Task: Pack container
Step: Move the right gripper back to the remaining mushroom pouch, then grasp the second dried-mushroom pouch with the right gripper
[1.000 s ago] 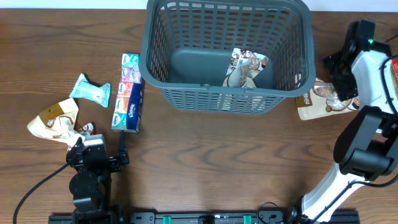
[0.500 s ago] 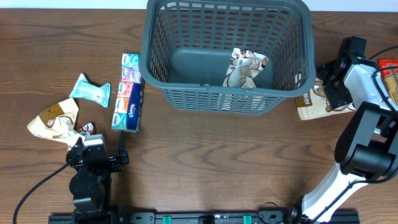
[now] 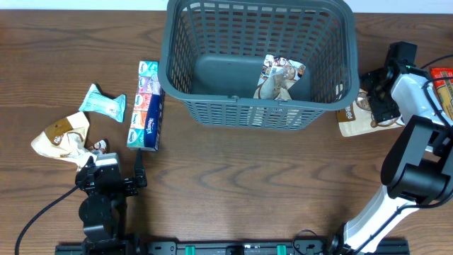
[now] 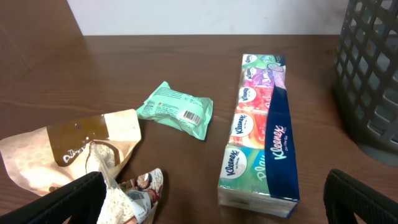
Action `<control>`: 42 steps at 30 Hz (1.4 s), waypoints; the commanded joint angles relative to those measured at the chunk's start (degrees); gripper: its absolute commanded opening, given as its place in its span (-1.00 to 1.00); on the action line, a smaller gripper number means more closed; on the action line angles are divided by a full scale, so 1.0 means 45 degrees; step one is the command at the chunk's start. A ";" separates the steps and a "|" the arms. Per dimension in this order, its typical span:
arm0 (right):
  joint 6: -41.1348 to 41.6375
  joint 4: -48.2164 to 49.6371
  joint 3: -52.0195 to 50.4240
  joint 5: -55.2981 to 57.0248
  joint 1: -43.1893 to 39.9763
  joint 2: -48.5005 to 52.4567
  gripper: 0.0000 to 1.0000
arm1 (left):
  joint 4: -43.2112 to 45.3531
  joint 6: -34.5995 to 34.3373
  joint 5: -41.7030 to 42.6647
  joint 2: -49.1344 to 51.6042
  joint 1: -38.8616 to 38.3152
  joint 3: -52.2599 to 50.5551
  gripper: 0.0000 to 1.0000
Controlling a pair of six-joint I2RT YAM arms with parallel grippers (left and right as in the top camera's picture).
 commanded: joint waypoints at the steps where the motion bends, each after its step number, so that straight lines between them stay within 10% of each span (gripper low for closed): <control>1: 0.0204 -0.0078 -0.0160 0.0316 -0.0102 0.0539 0.98 | -0.0272 0.0024 0.0083 -0.0078 0.0063 -0.0209 0.97; 17: 0.0049 -0.0107 -0.0170 0.0325 -0.0199 0.1564 0.90 | -0.0267 0.0024 0.0083 -0.0078 0.0063 -0.0209 0.97; 23: 0.0058 -0.0204 -0.0170 0.0311 -0.0199 0.1564 -0.97 | -0.0267 0.0024 0.0083 -0.0078 0.0063 -0.0209 0.97; 42: -0.5576 -0.4027 0.3619 -0.0811 -0.0146 -0.3555 -0.98 | -0.0267 0.0024 0.0083 -0.0078 0.0063 -0.0209 0.97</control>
